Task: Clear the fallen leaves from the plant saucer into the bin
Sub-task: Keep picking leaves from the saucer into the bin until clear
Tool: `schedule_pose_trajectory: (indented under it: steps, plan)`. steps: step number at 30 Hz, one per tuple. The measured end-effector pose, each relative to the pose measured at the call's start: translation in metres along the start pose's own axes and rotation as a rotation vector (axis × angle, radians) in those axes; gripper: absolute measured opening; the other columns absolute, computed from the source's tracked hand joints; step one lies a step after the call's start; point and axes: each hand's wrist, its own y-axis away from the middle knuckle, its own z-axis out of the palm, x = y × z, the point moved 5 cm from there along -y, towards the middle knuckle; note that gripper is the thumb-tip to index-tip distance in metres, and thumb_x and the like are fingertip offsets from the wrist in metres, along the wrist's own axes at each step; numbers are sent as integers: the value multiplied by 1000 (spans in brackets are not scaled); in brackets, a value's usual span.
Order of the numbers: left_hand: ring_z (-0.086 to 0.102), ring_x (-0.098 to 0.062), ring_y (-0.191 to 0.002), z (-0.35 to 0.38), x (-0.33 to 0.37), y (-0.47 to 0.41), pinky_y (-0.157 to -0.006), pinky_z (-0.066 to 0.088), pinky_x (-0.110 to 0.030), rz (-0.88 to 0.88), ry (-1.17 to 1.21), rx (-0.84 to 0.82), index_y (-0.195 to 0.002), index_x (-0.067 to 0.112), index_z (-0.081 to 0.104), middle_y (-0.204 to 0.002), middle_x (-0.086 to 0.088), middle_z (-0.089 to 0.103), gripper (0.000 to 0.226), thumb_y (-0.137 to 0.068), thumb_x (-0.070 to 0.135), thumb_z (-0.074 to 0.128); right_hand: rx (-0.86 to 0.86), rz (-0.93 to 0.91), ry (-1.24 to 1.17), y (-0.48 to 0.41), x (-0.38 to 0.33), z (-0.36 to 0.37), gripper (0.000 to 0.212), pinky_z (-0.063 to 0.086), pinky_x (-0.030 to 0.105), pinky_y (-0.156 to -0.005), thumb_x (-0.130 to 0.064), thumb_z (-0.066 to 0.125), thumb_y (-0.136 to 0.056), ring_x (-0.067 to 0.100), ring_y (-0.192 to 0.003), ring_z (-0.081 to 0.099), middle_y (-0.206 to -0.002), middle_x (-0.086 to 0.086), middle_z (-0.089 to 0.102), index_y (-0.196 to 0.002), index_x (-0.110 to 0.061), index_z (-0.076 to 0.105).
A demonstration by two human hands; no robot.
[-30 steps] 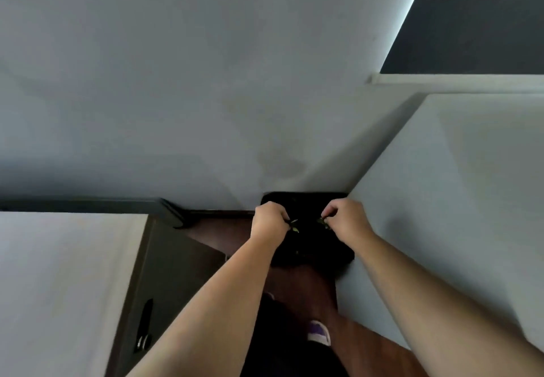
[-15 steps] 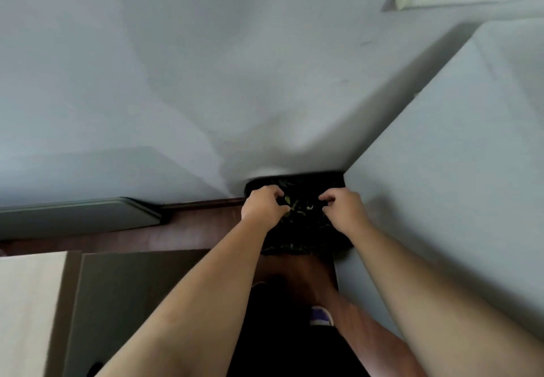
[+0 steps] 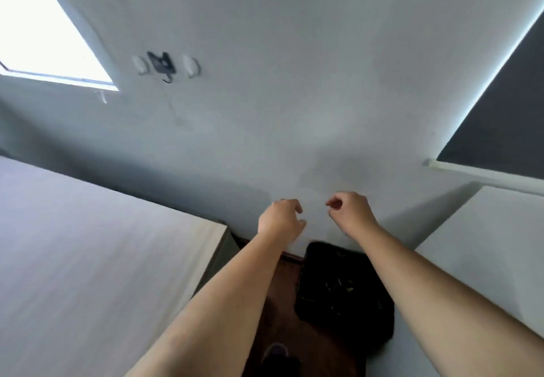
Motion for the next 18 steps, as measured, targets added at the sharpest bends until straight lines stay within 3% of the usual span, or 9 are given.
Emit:
schedule_pose_trajectory:
  steps: [5, 7, 11, 15, 18]
  plan:
    - [58, -25, -114, -108, -107, 91, -90, 49, -34, -242, 47, 313, -109, 23, 63, -119, -2, 66, 28, -82, 32, 62, -196, -340, 64, 50, -157, 59, 16, 47, 26, -87, -10, 61, -81, 26, -98, 66, -100, 11, 74, -94, -9, 72]
    - [59, -25, -112, -122, -113, 101, -90, 50, -34, -245, 47, 316, -109, 23, 63, -118, -4, 66, 27, -84, 32, 61, -201, -359, 85, 54, -166, 58, 16, 46, 23, -84, -12, 62, -82, 25, -97, 66, -100, 10, 74, -94, -11, 71]
    - [63, -27, -106, -174, -231, 235, -88, 53, -35, -565, 63, 442, -107, 23, 65, -116, -5, 68, 26, -83, 31, 60, -403, -642, 151, 133, -267, 144, 17, 38, 18, -73, -16, 62, -85, 22, -91, 65, -101, 8, 73, -98, -14, 71]
    - [64, -27, -103, -165, -338, 367, -86, 53, -34, -888, 134, 495, -102, 20, 66, -111, -7, 69, 23, -81, 27, 62, -600, -852, 173, 230, -336, 230, 17, 39, 18, -66, -12, 61, -83, 19, -76, 58, -95, 11, 71, -96, -13, 72]
    - [64, -28, -100, -150, -390, 443, -84, 54, -35, -1023, 177, 526, -99, 19, 66, -107, -6, 69, 21, -81, 27, 63, -709, -953, 187, 296, -371, 287, 14, 43, 18, -64, -12, 63, -80, 23, -79, 64, -88, 11, 71, -91, -14, 73]
